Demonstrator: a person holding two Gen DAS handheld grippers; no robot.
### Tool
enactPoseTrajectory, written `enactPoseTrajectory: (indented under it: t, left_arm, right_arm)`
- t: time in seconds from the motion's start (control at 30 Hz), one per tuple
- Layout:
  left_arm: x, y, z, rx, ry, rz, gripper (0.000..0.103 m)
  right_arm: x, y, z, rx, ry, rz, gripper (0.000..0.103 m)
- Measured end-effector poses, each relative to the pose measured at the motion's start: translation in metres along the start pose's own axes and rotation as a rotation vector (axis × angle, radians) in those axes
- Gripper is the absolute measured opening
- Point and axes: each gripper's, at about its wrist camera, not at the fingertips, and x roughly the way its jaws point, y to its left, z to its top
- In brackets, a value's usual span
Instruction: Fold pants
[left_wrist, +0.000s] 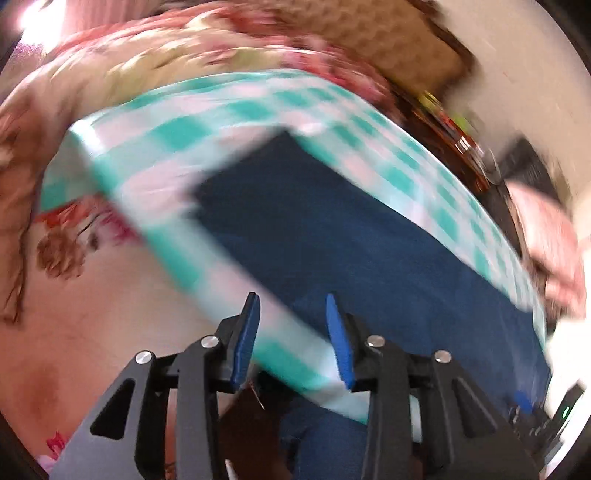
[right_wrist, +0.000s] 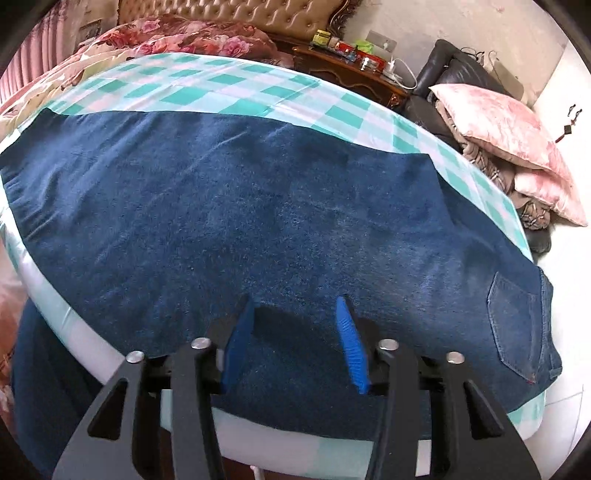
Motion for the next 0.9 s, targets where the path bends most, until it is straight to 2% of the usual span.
enactPoseTrajectory:
  t: [0.03,0.13,0.27,0.33,0.37,0.43,0.67,0.7,0.9]
  left_arm:
    - [-0.001,0.010,0.004,-0.023,-0.002,-0.013,0.036]
    - [0.004,0.044,0.017,-0.155,0.014,-0.162,0.036]
    - [0.015,0.059,0.033,-0.201,0.014,-0.178,0.030]
    - [0.024,0.070,0.041,-0.259,0.029,-0.187,0.029]
    - [0.027,0.072,0.044,-0.267,0.031,-0.179,0.029]
    - [0.032,0.077,0.046,-0.284,0.051,-0.209,0.029]
    - [0.043,0.076,0.061,-0.249,0.069,-0.207,0.029]
    - [0.044,0.075,0.063,-0.240,0.073,-0.205,0.022]
    - [0.030,0.064,0.067,-0.180,0.038,-0.212,0.019]
  right_arm:
    - [0.000,-0.001,0.000,0.008,0.005,0.014,0.032]
    - [-0.004,-0.001,0.003,0.026,-0.003,0.033,0.032]
    - [-0.008,-0.002,0.008,0.035,-0.007,0.047,0.032]
    - [-0.008,-0.003,0.009,0.045,-0.006,0.059,0.032]
    - [-0.009,-0.004,0.009,0.050,-0.005,0.065,0.033]
    - [-0.010,-0.007,0.010,0.073,-0.008,0.090,0.033]
    - [-0.014,0.003,0.021,0.088,-0.023,0.146,0.038]
    - [-0.014,0.006,0.023,0.087,-0.022,0.155,0.038]
    - [-0.013,0.027,0.037,0.073,-0.020,0.204,0.038]
